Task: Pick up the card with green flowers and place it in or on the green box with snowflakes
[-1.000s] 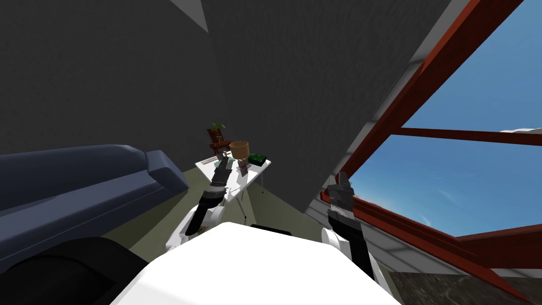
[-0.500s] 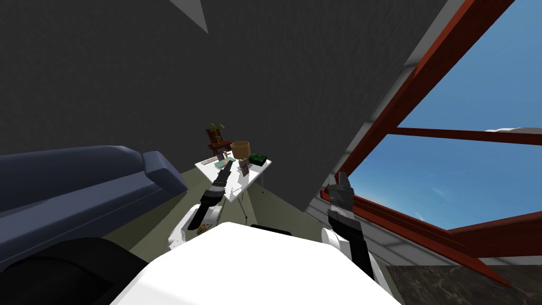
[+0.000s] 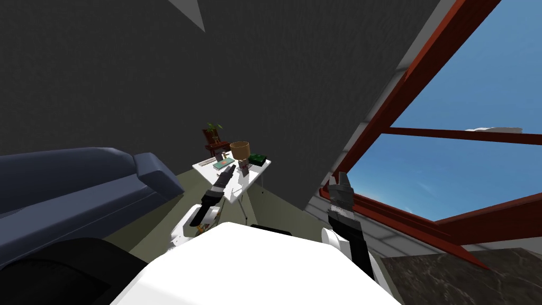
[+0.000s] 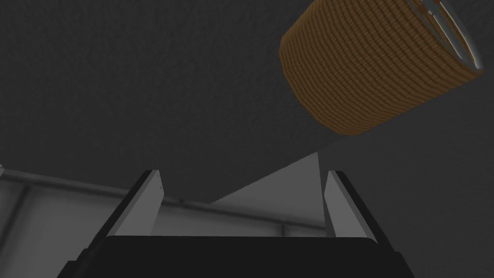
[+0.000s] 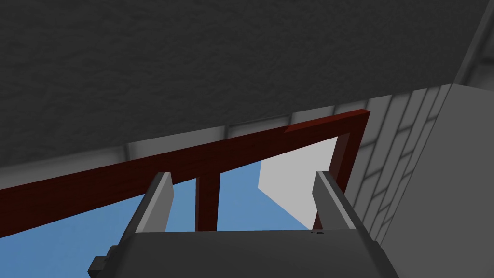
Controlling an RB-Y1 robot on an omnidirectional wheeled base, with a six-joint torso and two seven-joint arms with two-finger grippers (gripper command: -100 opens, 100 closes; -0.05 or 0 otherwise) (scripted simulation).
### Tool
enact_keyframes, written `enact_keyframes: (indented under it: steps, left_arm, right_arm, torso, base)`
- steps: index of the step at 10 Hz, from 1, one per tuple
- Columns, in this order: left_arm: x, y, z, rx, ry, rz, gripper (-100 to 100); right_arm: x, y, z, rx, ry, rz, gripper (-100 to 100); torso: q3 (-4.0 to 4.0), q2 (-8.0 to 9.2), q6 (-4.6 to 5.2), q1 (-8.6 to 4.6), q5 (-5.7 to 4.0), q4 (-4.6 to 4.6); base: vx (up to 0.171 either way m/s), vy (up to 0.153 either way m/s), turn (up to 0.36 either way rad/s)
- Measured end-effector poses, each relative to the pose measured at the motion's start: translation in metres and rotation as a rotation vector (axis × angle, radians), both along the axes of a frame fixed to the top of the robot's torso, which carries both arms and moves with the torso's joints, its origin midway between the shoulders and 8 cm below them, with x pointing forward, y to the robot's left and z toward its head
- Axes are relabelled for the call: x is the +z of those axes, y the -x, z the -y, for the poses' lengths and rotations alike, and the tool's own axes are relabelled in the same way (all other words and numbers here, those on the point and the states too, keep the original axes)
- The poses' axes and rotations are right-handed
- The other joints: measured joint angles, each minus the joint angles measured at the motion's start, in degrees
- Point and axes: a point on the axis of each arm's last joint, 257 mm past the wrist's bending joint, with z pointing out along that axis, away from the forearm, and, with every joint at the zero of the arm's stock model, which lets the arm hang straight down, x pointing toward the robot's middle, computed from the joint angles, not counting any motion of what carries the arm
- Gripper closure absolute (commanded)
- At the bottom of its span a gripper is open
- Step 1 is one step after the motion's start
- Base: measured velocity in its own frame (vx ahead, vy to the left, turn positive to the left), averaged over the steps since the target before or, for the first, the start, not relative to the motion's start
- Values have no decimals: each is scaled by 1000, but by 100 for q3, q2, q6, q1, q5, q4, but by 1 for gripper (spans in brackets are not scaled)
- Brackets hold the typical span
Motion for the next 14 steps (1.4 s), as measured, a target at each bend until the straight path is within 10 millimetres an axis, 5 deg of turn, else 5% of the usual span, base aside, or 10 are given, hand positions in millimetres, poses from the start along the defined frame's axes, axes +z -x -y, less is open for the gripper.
enact_keyframes:
  steps: [5, 14]
  left_arm:
    - [-46, -13, -13, 48, -157, -112, -100]
    - [-160, -20, -41, 42, -495, -382, -100]
  right_arm:
    - [0, 0, 0, 0, 0, 0, 0]
    - [0, 0, 0, 0, 0, 0, 0]
  torso:
    - [-5, -10, 0, -6, -1, -2]
    - [-11, -20, 0, -8, -2, -4]
  base:
    - [18, 21, -69]
    - [45, 17, -104]
